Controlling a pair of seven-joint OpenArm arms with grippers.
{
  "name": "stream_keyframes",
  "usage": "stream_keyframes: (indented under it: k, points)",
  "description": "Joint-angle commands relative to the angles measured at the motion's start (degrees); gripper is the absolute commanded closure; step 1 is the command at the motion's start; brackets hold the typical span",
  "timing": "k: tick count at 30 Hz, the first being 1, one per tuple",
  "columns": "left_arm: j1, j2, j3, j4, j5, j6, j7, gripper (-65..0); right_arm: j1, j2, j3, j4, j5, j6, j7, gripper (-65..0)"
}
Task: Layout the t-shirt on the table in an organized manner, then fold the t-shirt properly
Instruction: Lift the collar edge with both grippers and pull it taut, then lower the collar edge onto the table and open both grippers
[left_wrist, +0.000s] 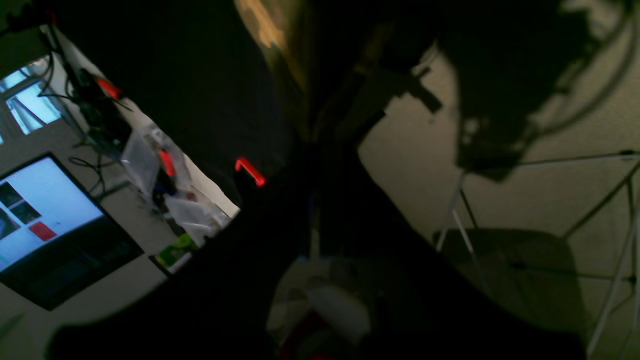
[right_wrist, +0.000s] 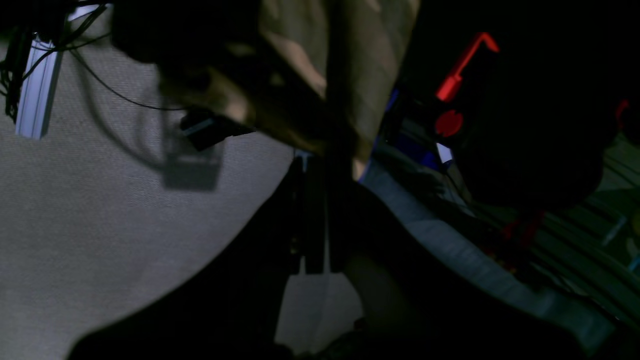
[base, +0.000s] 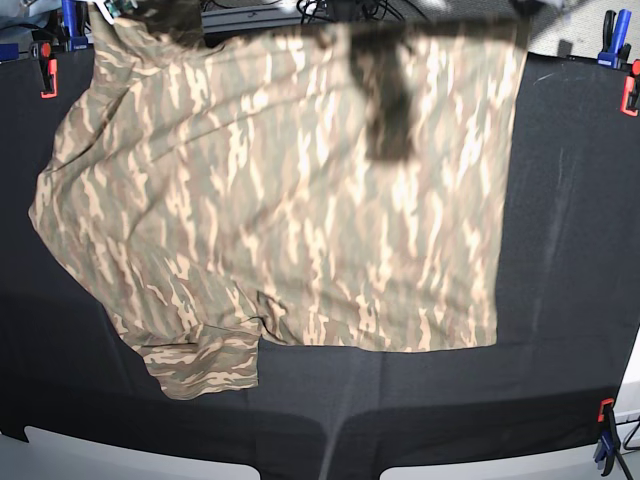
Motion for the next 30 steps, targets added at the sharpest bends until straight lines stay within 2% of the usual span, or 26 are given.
stream_keyframes:
  k: [1,5,8,12,17,19,22,30]
  points:
    - [0.5,-0.5,0.0,1.0,1.2,0.4,0.9,0.0,-0.9,0.3,0.3,1.0,-0.8,-0.3,0.2,0.0]
    - [0.3,-0.5,-0.1,1.0,3.5,0.3,-0.7,0.0,-0.9,0.3,0.3,1.0,-0.8,-0.6,1.6,0.0]
    - [-1.0,-0.5,-0.1,1.0,7.9,0.5,-1.6,0.0,3.4,0.3,0.3,1.0,-0.8,-2.5,1.5,0.0]
    - [-4.7,-0.5,-0.1,1.0,8.1,1.6,-2.2,0.0,10.7,0.3,0.3,1.0,2.3,-3.8,1.5,0.0]
    - [-9.2,-0.4,-0.1,1.0,7.9,4.2,-9.6,0.0,20.5,0.3,0.3,1.0,3.7,-3.8,1.5,0.0]
    - [-11.4,-0.5,-0.1,1.0,6.3,4.3,-13.7,0.0,24.5,0.2,0.3,0.8,3.8,-3.8,1.5,0.0]
    - [-15.6,-0.2,-0.1,1.0,0.7,4.3,-17.8,0.0,30.2,0.2,0.3,-0.9,5.3,-3.8,1.5,0.0]
    - [-26.3,3.5,-0.1,0.9,-8.0,4.3,-20.7,0.0,47.5,0.2,0.3,-18.5,6.7,-3.8,3.0,0.0]
